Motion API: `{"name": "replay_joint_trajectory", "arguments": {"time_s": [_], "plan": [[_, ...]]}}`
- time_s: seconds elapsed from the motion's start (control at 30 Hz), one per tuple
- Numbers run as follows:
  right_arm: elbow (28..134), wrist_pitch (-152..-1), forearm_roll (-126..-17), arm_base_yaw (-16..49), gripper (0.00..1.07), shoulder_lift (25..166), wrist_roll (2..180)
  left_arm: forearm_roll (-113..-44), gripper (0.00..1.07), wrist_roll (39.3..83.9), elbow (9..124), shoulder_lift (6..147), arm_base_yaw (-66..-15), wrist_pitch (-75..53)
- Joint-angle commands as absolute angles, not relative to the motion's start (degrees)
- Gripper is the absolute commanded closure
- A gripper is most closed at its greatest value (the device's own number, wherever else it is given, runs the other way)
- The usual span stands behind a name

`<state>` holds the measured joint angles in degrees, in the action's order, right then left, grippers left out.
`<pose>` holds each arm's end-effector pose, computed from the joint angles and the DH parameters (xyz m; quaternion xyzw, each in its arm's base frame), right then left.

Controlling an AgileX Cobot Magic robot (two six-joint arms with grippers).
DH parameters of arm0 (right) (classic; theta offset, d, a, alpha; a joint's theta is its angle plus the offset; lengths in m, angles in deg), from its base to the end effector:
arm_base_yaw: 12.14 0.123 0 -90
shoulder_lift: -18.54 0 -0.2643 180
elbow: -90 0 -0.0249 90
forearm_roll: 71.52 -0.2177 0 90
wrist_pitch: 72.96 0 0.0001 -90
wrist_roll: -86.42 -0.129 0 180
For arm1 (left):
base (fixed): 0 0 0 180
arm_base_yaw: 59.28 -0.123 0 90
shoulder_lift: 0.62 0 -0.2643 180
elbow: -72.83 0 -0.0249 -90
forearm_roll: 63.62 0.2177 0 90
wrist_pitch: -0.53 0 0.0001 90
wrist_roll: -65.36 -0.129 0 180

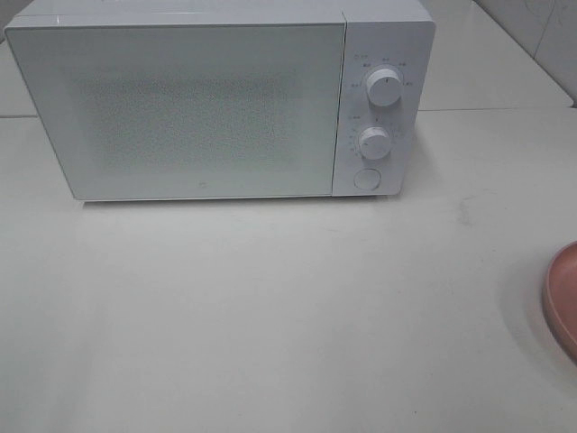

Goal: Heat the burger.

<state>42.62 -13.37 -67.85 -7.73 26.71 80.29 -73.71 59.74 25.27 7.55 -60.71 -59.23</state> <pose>0.0209 -0.0055 0.2495 0.0138 0.8435 0.0174 0.5367 0.0202 -0.0190 0.2495 0.0339 0.8417 -0.0550 0.5360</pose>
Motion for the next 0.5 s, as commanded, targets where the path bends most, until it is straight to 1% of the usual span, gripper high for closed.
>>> {"name": "replay_joint_trajectory", "arguments": {"time_s": [0.03,0.5], "plan": [[42.56,-13.2,-67.91,-8.07,0.31,25.28,80.75,-74.11,0.06,60.14,24.87,6.06,-60.94,-58.94],[42.56,-13.2,-67.91,-8.07,0.31,25.28,80.75,-74.11,0.06,60.14,24.87,6.11,-60.94,-58.94]]}}
